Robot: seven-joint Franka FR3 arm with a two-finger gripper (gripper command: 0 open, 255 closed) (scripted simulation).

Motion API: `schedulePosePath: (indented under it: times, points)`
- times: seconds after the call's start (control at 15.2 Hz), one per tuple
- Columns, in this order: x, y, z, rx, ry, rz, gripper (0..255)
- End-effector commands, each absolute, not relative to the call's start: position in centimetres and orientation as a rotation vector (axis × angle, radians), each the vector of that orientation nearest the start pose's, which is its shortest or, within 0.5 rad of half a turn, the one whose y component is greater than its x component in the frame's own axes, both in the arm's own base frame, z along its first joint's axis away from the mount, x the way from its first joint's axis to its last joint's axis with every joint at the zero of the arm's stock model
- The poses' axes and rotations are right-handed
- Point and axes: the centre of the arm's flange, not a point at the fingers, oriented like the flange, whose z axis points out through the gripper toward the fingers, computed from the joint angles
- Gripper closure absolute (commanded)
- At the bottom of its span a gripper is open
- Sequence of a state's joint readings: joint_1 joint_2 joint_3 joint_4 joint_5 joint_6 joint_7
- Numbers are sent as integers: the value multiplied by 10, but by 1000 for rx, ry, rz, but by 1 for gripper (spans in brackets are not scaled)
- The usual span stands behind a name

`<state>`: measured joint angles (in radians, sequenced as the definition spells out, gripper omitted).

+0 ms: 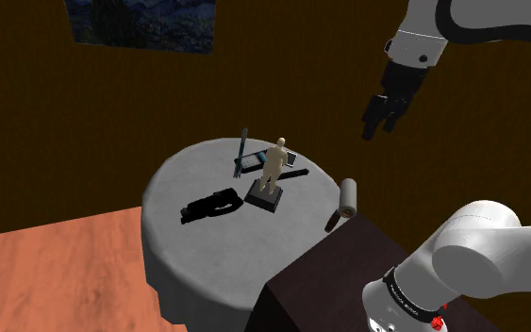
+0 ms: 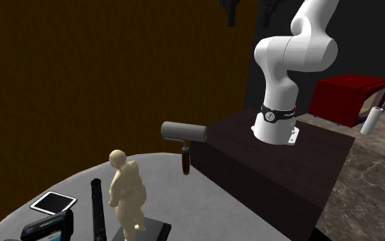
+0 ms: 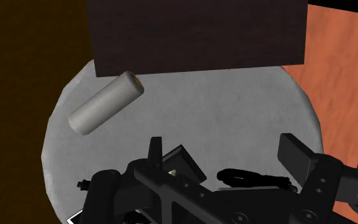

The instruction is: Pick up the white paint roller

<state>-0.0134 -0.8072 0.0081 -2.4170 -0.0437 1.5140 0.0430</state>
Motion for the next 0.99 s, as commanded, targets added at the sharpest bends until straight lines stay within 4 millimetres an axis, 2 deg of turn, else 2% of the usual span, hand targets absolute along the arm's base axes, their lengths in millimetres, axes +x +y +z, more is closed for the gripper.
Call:
schedulePosePath:
  times: [0.0, 0.92]
  points:
    - [293, -6, 564, -3188, 82, 151, 0]
    - [332, -85, 403, -3188, 671, 191, 0]
